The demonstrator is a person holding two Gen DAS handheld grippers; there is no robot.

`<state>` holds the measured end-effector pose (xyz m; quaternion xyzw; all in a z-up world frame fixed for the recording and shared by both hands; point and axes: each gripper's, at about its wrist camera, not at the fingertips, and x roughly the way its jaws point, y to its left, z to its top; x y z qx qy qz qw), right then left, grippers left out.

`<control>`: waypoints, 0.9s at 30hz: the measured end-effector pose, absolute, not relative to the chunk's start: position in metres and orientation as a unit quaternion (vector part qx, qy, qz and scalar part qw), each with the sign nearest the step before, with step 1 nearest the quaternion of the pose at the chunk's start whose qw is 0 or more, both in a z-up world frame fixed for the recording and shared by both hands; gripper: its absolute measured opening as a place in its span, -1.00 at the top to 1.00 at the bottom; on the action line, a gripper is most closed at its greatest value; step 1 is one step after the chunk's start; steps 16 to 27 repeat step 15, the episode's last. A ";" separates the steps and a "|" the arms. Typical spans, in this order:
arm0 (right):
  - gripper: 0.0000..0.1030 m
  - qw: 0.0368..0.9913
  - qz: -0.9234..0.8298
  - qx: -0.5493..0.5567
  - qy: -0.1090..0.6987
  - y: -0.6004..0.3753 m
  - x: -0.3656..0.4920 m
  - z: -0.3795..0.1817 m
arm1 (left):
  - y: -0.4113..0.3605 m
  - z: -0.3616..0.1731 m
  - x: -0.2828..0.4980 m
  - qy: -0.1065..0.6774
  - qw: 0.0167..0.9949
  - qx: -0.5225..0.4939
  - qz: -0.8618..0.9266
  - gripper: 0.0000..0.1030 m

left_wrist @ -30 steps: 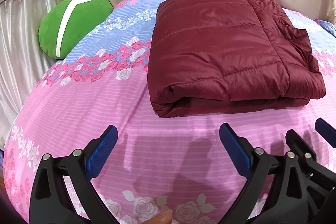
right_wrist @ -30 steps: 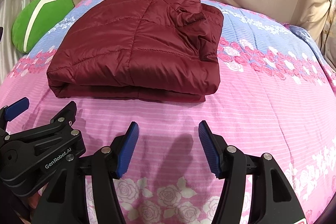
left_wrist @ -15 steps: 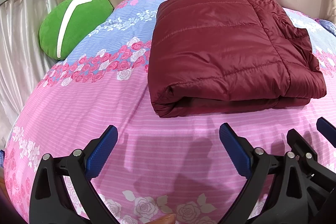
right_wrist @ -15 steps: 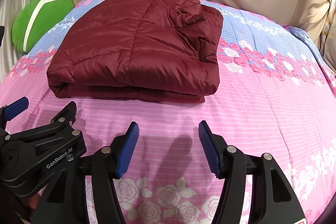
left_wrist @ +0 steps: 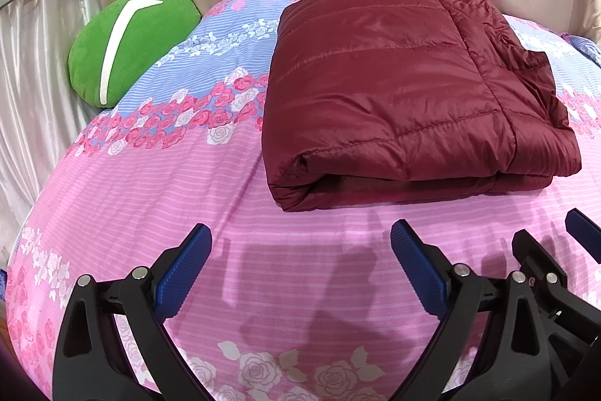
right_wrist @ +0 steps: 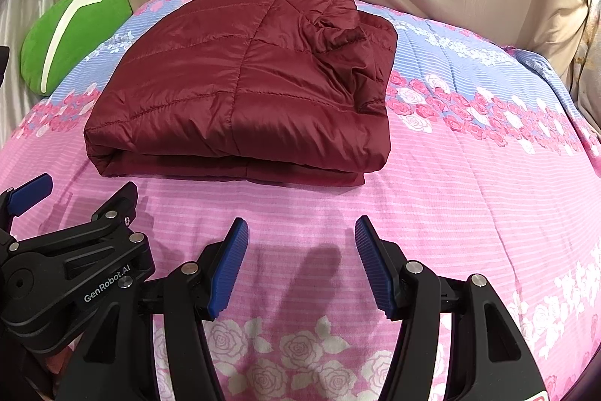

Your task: Fold large clothes

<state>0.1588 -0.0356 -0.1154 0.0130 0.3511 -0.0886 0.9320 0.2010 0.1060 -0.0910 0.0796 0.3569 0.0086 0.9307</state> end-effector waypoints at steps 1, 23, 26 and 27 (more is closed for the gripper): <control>-0.13 0.932 -0.090 0.013 0.351 -0.034 0.159 -0.115 | 0.106 -0.091 0.201 0.357 0.931 0.080 0.009 -0.82; -0.13 0.931 -0.101 0.012 0.349 -0.029 0.159 -0.114 | 0.102 -0.088 0.202 0.356 0.931 0.082 0.008 -0.73; -0.13 0.931 -0.101 0.012 0.349 -0.029 0.159 -0.114 | 0.102 -0.088 0.202 0.356 0.931 0.082 0.008 -0.73; -0.13 0.931 -0.101 0.012 0.349 -0.029 0.159 -0.114 | 0.102 -0.088 0.202 0.356 0.931 0.082 0.008 -0.73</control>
